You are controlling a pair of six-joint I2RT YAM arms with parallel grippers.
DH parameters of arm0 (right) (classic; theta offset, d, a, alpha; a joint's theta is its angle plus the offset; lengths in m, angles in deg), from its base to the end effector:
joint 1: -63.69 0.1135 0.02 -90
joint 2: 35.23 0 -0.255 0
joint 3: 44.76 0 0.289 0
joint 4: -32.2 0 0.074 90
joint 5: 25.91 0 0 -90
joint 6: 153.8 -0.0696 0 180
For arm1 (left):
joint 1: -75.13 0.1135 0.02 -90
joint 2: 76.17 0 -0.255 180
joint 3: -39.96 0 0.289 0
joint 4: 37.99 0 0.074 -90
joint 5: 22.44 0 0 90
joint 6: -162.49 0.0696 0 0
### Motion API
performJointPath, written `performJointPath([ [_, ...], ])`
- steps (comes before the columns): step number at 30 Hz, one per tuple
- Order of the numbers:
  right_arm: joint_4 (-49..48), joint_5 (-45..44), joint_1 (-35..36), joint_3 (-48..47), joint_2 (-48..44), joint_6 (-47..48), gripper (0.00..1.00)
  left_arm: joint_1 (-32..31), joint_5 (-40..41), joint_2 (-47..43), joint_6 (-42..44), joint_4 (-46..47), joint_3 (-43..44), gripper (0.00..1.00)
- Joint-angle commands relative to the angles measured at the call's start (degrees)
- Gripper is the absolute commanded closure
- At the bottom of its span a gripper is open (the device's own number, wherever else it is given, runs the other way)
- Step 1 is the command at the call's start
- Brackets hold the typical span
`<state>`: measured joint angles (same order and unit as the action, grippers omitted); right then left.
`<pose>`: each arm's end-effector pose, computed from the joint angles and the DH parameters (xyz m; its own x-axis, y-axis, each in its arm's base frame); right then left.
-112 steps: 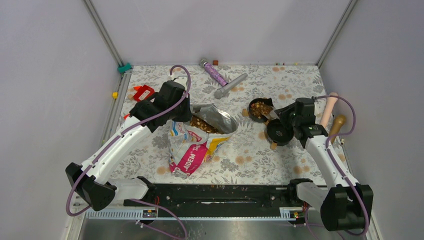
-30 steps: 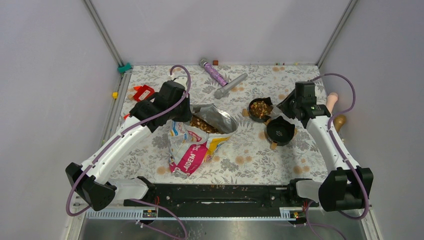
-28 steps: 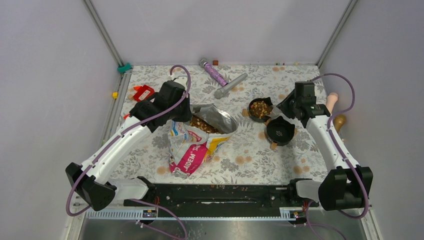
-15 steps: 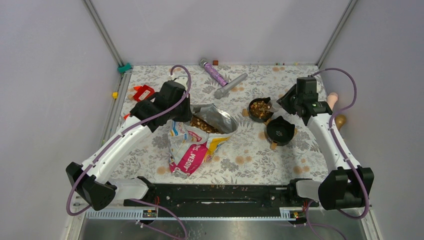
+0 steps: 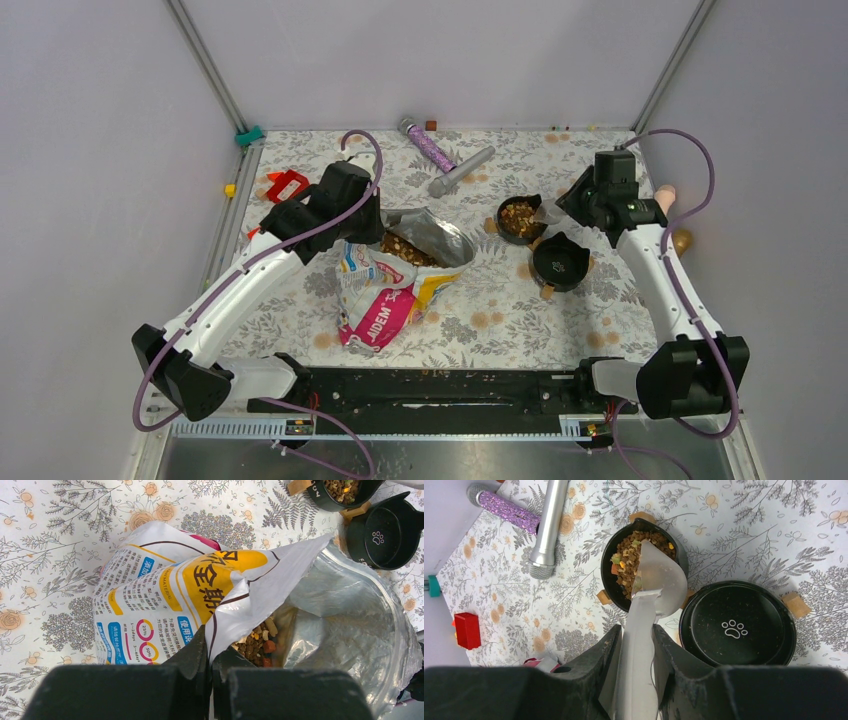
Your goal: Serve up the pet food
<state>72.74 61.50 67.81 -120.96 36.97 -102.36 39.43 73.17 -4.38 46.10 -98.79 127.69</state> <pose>0.3450 0.0217 0.2910 -0.4865 0.5893 -0.6450 0.3424 0.8078 0.4798 0.2636 -0.1811 0.3340 -0.7462 -0.0085 -0.6656 0.2152 0.9431 -0.2533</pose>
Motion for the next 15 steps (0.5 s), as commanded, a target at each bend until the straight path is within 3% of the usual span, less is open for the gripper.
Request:
performJointPath([
  [1,2.5,-1.9,-0.3,-5.5,-0.6,4.1,1.0,-0.1,-0.5,-0.5,0.5,1.1,1.3,1.0],
  [15,6.6,0.4,0.7,-6.8,-0.6,8.5,1.0,-0.2,4.7,-4.6,0.9,0.2,2.0,1.0],
])
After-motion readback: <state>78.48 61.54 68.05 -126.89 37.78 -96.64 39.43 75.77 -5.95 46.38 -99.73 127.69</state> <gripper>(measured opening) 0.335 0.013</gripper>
